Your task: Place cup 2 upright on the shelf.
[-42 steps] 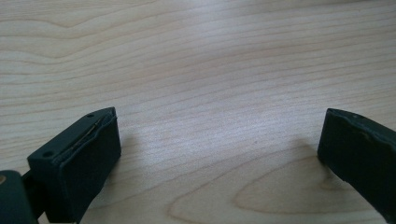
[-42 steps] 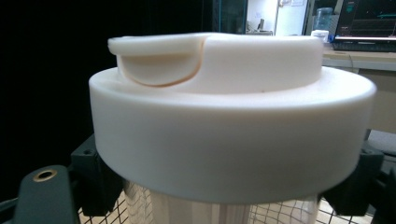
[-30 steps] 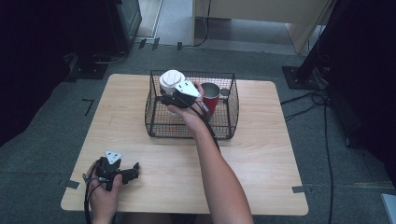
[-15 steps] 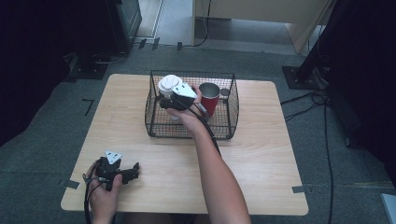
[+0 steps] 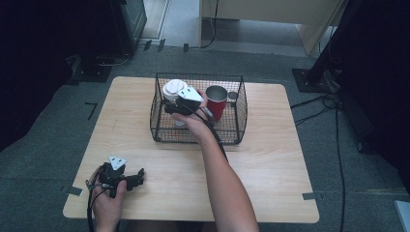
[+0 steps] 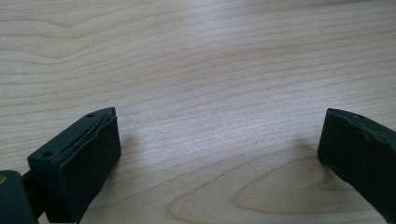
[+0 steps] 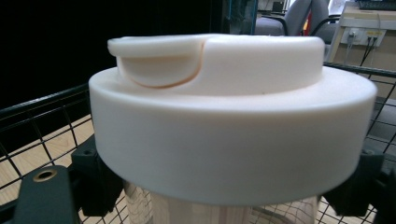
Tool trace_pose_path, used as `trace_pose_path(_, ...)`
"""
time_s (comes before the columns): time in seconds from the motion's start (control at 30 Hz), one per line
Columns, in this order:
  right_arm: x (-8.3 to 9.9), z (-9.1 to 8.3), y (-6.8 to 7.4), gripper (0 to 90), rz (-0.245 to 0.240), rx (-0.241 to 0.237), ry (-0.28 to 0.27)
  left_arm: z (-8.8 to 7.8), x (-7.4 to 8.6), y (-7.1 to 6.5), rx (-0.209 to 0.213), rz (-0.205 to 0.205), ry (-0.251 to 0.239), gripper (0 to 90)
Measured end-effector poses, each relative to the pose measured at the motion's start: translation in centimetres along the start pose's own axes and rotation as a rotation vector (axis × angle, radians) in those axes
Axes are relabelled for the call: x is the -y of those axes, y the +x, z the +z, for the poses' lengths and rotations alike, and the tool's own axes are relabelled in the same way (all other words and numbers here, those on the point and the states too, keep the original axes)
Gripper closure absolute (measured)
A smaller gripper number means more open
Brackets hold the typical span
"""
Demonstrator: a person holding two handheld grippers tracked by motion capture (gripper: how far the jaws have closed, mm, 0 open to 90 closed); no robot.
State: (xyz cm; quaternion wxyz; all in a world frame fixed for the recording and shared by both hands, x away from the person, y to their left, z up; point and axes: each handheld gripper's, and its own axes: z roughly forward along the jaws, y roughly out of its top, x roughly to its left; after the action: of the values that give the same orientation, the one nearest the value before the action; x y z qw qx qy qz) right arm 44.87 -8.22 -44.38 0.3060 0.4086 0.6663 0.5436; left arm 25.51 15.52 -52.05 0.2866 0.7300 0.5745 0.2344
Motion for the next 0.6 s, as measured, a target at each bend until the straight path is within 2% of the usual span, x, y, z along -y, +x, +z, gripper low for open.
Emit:
trace_pose_path(0.27, -0.05, -0.27, -0.05, 15.6, -0.017, -0.022, 0.015, 0.00, 0.00, -0.01, 0.000, -0.002, 0.000, 0.1)
trace_pose_path(0.43, -0.04, -0.62, -0.03, 14.2, -0.057, -0.048, 0.024, 0.00, 0.00, -0.01, 0.000, -0.002, 0.000, 0.1)
trace_pose_path(0.57, -0.04, -0.83, -0.09, 12.4, -0.055, -0.067, 0.028, 0.00, 0.00, -0.01, 0.000, -0.002, 0.000, 0.1)
trace_pose_path(0.6, -0.05, -0.93, -0.11, 10.8, -0.074, -0.069, 0.031, 0.00, 0.00, -0.01, 0.000, -0.002, 0.000, 0.1)
